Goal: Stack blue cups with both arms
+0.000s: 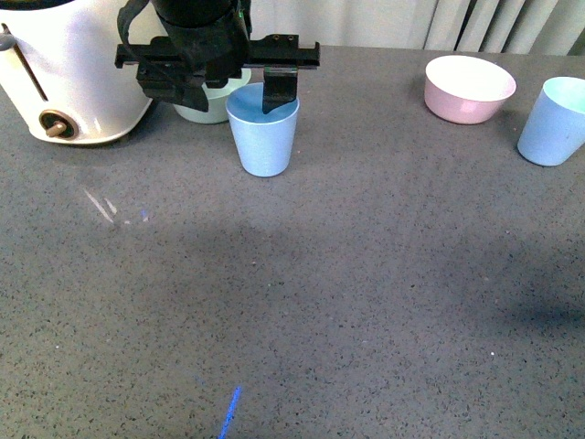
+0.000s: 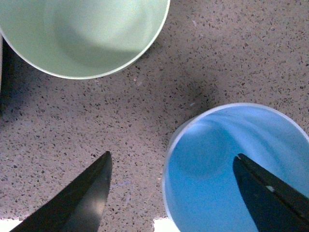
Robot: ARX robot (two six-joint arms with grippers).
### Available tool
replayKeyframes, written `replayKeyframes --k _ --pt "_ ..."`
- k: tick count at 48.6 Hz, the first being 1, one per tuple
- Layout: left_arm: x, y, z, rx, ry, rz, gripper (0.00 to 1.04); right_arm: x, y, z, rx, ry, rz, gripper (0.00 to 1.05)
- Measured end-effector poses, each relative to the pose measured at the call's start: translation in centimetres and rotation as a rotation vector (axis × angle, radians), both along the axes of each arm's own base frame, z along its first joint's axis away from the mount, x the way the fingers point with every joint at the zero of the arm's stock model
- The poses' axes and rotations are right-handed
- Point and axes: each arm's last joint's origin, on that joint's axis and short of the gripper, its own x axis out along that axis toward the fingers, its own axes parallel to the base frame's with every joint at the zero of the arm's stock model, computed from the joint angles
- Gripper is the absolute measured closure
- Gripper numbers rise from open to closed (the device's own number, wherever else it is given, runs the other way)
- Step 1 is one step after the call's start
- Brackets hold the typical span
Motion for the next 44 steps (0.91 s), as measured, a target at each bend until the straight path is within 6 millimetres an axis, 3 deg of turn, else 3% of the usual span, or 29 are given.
replayKeyframes --k 10,23,37,44 --pt "-0.4 -1.0 -0.2 -0.014 0.013 0.000 0.68 0.0 0.0 0.0 0.000 0.000 0.000 0.09" --pt "-2.1 -2.1 -0.7 -0.037 0.067 -0.011 1.03 0.0 0.0 0.0 0.000 0.000 0.000 0.09" --pt "-6.0 -5.8 2.2 -0.120 0.076 -0.060 1.03 0.0 0.0 0.0 0.000 0.000 0.000 0.09" --pt "-8.3 -8.5 2.1 -0.127 0.104 -0.123 1.03 0.0 0.0 0.0 0.000 0.000 0.000 0.09"
